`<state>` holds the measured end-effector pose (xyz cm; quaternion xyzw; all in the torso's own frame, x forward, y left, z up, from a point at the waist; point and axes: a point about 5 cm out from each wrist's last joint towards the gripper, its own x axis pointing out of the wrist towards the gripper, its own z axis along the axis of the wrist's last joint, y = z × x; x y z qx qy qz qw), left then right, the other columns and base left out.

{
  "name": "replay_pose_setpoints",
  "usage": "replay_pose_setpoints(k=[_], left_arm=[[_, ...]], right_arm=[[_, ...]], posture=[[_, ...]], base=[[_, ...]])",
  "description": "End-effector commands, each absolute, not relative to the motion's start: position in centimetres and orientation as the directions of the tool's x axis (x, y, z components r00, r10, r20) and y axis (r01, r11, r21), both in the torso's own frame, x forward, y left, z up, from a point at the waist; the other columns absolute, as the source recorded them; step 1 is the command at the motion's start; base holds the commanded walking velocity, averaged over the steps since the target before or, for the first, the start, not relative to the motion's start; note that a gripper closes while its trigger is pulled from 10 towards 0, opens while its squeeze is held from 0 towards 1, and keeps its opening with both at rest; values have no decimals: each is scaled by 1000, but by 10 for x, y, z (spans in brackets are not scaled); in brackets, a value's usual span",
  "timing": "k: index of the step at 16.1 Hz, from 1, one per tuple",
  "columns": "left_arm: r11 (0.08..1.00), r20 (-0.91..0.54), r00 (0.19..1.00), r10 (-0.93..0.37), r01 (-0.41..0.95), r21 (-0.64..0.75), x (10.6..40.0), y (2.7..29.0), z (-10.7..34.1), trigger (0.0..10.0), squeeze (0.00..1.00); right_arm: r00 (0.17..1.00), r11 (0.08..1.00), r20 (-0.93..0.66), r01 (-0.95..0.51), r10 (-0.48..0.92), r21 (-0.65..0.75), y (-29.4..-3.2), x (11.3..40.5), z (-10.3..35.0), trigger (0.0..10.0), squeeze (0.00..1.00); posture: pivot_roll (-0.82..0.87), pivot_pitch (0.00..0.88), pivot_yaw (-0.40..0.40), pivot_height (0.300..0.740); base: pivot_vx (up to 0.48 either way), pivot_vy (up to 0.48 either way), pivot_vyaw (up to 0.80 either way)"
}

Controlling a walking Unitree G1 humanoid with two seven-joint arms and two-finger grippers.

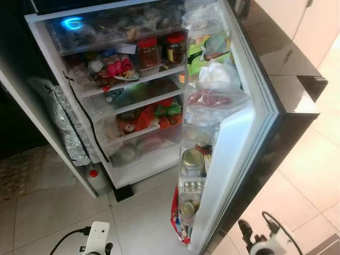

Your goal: Restocking fridge

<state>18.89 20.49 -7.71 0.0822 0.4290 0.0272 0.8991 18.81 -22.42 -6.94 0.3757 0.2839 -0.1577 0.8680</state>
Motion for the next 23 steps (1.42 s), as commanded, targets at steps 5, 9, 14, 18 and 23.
replay_pose_setpoints(k=[5,9,14,18,23], left_arm=[[984,-777,618,118,33,175,186,210,-78,10000,0],[983,-788,603,126,31,182,181,215,-80,10000,0],[982,-794,597,118,47,181,180,214,-80,10000,0],[982,-793,599,114,55,182,182,214,-80,10000,0],[980,-792,600,117,61,190,182,215,-79,10000,0]], right_arm=[[810,681,-586,428,3,595,-221,187,-69,10000,0],[821,698,-567,366,70,616,-216,188,-68,10000,0],[868,728,-477,237,140,643,-212,212,-53,10000,0],[892,735,-411,149,189,662,-207,226,-44,10000,0],[919,738,-307,25,249,674,-202,243,-28,10000,0]], posture=[[-200,0,50,740],[-207,0,54,740],[-221,0,59,740],[-223,0,64,740],[-225,0,68,740]], base=[[0,0,0],[0,0,0],[0,0,0],[0,0,0],[0,0,0]])
